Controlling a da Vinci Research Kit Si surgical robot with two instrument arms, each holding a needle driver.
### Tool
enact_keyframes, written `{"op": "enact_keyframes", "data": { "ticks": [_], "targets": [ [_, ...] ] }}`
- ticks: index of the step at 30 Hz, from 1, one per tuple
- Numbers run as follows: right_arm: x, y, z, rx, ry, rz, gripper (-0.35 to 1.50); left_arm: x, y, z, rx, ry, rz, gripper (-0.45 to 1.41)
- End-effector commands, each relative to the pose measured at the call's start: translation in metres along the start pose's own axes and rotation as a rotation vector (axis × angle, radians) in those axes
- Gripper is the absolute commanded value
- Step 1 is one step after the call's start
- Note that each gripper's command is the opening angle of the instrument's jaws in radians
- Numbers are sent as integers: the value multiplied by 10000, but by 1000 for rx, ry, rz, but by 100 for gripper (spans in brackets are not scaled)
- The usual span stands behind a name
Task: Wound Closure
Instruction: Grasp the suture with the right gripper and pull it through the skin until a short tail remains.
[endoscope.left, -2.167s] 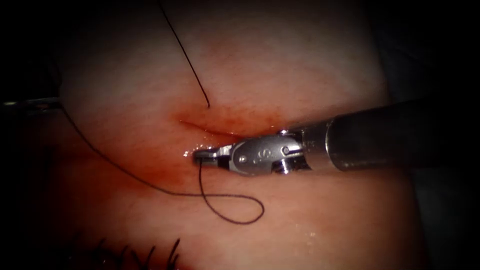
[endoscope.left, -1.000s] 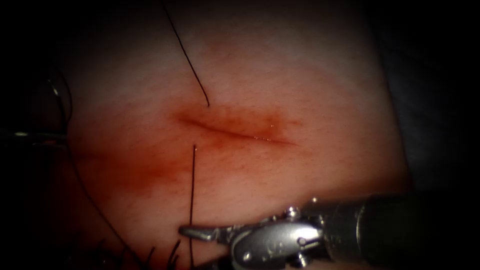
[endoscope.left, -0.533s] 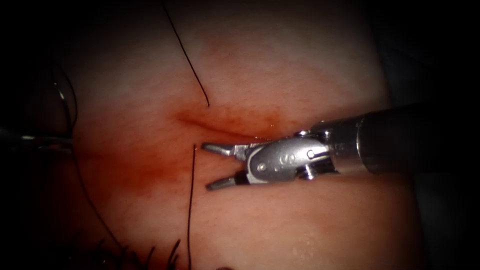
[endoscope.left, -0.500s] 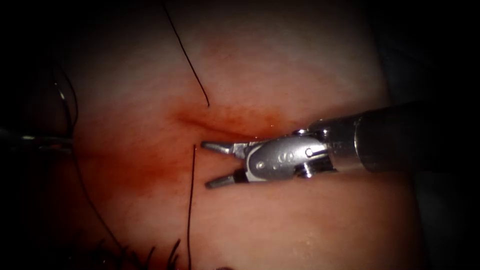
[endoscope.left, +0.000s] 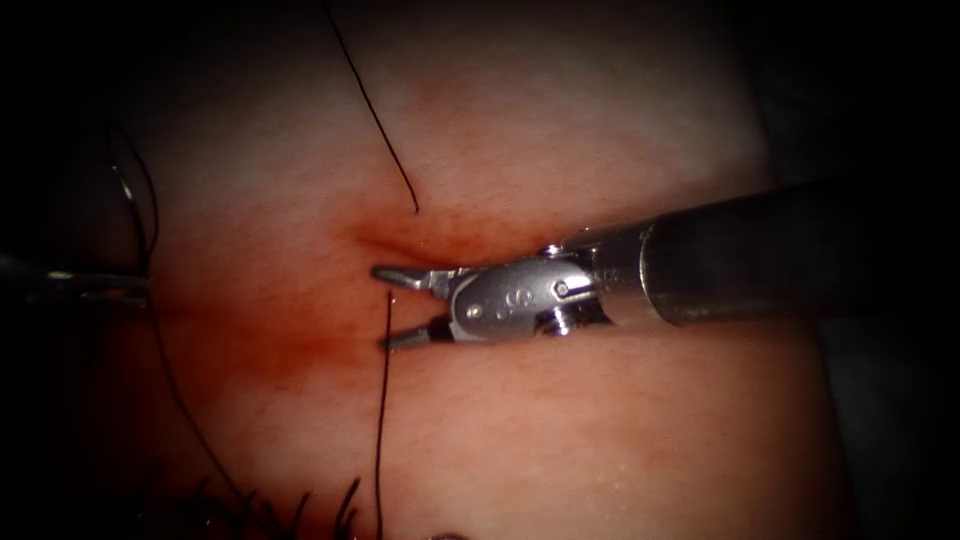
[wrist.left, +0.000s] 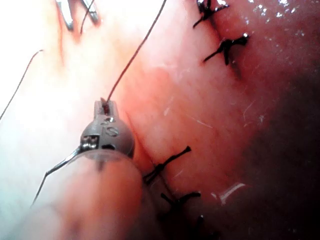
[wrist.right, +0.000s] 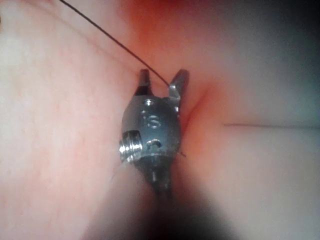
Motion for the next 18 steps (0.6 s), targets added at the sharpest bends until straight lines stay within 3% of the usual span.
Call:
{"op": "enact_keyframes", "data": {
  "ticks": [1,5,10,18],
  "targets": [
    [-1,-1,4,1,0,3,-35,-2,-1,8,0,1,1,-45],
    [4,-7,-3,62,-46,-1,-35,-2,-1,9,1,1,1,-45],
    [23,-32,-23,100,-21,-17,-35,-4,-2,11,1,2,1,-45],
    [94,-98,-53,151,19,-44,-35,-9,-3,16,2,-8,3,-45]
  ]
}}
